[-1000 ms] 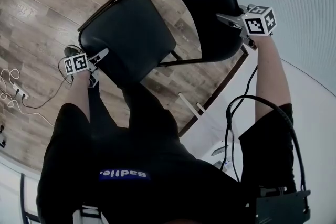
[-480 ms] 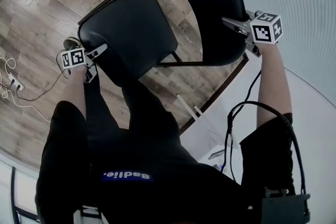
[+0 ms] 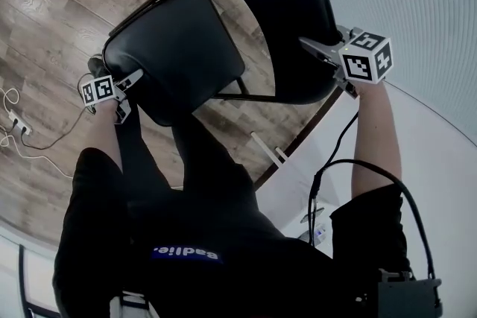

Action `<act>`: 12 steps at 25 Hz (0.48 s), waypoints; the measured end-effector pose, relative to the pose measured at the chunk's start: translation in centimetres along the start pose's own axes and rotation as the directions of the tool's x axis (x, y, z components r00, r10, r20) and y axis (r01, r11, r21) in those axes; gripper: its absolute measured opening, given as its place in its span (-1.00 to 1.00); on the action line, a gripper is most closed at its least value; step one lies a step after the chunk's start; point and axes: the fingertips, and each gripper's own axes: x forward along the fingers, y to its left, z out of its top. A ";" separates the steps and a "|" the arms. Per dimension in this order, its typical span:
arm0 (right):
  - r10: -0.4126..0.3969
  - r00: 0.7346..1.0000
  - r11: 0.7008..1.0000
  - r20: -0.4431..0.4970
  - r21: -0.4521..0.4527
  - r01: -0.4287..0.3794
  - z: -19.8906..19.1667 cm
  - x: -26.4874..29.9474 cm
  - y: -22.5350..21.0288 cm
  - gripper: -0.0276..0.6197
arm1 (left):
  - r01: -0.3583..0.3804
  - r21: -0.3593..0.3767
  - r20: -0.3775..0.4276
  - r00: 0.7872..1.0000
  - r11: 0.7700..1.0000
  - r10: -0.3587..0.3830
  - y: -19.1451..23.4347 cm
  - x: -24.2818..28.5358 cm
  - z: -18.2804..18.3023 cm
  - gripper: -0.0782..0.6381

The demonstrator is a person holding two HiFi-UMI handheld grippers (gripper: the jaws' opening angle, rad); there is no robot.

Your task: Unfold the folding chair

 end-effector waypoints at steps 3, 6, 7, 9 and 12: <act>-0.016 1.000 1.000 -0.006 -0.004 0.016 0.3 0.7 1.6 -0.62 | -0.024 -0.015 -0.009 1.000 1.000 0.023 1.5 -0.5 -0.3 0.32; -0.040 0.999 0.999 -0.015 -0.007 0.040 0.6 1.3 2.7 -0.62 | -0.042 -0.002 -0.019 0.999 0.999 0.042 2.6 -1.2 -0.2 0.35; -0.050 0.999 0.999 -0.016 -0.006 0.050 0.7 1.3 2.7 -0.60 | -0.043 0.013 -0.022 0.999 0.999 0.043 2.7 -1.4 -0.1 0.35; -0.061 0.998 0.998 -0.016 0.003 0.061 0.7 1.3 2.4 -0.58 | -0.047 0.031 -0.037 0.998 0.998 0.048 2.7 -1.5 0.1 0.35; -0.094 0.995 0.995 -0.017 0.021 0.094 0.7 1.5 1.9 -0.49 | -0.101 0.025 -0.075 0.992 0.995 0.102 2.9 -1.9 0.3 0.35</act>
